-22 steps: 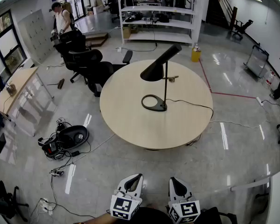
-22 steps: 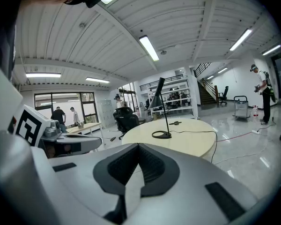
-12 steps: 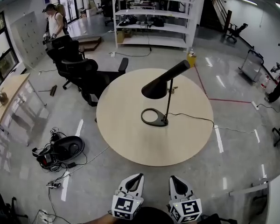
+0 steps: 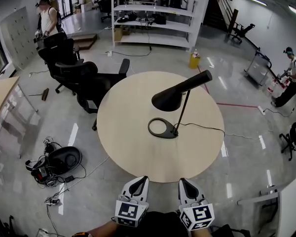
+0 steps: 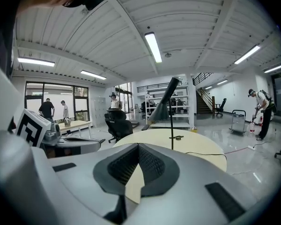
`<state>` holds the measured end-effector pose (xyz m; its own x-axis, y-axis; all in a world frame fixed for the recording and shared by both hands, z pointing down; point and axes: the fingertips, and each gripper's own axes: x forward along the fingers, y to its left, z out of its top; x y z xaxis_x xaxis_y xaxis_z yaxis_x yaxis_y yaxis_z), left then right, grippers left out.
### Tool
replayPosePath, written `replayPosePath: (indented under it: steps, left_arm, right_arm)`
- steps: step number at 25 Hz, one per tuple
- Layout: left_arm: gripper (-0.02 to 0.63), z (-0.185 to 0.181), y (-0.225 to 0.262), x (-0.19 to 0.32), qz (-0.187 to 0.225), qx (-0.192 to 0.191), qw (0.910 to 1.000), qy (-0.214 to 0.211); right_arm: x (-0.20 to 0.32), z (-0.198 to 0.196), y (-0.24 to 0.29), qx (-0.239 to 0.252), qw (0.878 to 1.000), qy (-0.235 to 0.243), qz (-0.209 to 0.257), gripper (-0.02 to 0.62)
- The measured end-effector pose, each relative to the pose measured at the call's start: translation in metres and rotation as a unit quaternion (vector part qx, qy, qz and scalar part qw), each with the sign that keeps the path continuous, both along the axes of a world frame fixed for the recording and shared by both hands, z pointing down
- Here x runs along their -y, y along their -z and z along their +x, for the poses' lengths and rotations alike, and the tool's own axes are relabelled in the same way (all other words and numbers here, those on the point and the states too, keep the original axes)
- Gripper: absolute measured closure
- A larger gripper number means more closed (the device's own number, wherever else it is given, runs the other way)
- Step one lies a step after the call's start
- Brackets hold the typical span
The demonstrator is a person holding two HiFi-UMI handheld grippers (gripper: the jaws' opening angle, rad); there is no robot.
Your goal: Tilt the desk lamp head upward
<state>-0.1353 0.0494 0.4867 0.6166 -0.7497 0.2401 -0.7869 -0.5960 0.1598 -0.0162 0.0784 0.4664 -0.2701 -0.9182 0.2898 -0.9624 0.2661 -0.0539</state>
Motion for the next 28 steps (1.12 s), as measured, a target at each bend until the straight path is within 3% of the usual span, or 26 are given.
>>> replayPosePath:
  steps: [5, 13, 20, 28]
  left_arm:
    - [0.561, -0.008, 0.0, 0.018, -0.01, -0.004, 0.9999, 0.008]
    - [0.561, 0.016, -0.007, 0.065, -0.011, 0.003, 0.999, 0.043]
    - [0.561, 0.067, 0.004, 0.112, -0.005, 0.006, 0.9964, 0.085]
    - [0.56, 0.113, 0.022, 0.166, -0.021, -0.035, 0.9924, 0.116]
  right_arm:
    - [0.023, 0.0, 0.004, -0.008, 1.0, 0.001, 0.001, 0.581]
    - [0.084, 0.028, -0.004, 0.007, 0.999, 0.033, 0.002, 0.581]
    - [0.136, 0.083, 0.013, 0.03, 0.997, 0.073, 0.02, 0.581]
    - [0.183, 0.15, 0.069, 0.042, 0.988, 0.122, 0.081, 0.581]
